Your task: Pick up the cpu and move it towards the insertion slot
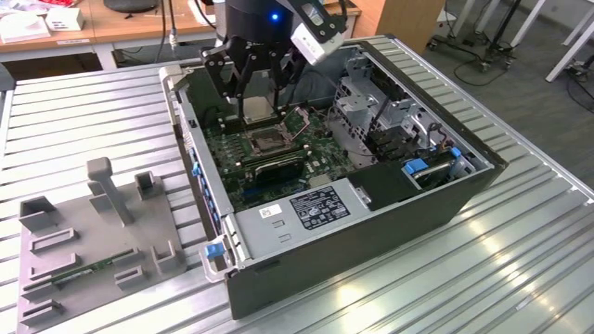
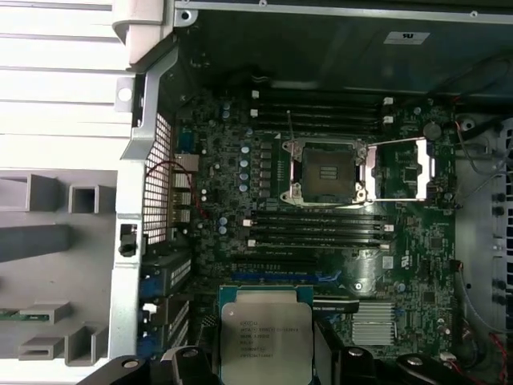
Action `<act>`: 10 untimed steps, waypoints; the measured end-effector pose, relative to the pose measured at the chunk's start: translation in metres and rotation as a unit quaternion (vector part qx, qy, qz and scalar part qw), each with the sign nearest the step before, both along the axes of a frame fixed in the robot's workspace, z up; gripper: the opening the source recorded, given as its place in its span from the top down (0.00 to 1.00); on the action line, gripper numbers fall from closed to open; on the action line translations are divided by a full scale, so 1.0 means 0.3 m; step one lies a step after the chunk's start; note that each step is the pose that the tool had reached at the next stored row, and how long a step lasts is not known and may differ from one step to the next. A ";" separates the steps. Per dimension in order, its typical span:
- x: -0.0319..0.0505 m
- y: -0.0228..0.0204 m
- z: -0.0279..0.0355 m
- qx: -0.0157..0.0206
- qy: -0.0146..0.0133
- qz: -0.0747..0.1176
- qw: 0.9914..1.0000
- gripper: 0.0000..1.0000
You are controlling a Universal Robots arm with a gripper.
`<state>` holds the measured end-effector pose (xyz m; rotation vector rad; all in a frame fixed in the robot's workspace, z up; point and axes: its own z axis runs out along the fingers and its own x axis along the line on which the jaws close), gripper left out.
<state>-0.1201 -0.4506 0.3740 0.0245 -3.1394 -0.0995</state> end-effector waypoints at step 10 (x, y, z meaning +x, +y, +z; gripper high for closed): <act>0.019 0.000 0.000 0.000 0.000 0.000 1.000 0.46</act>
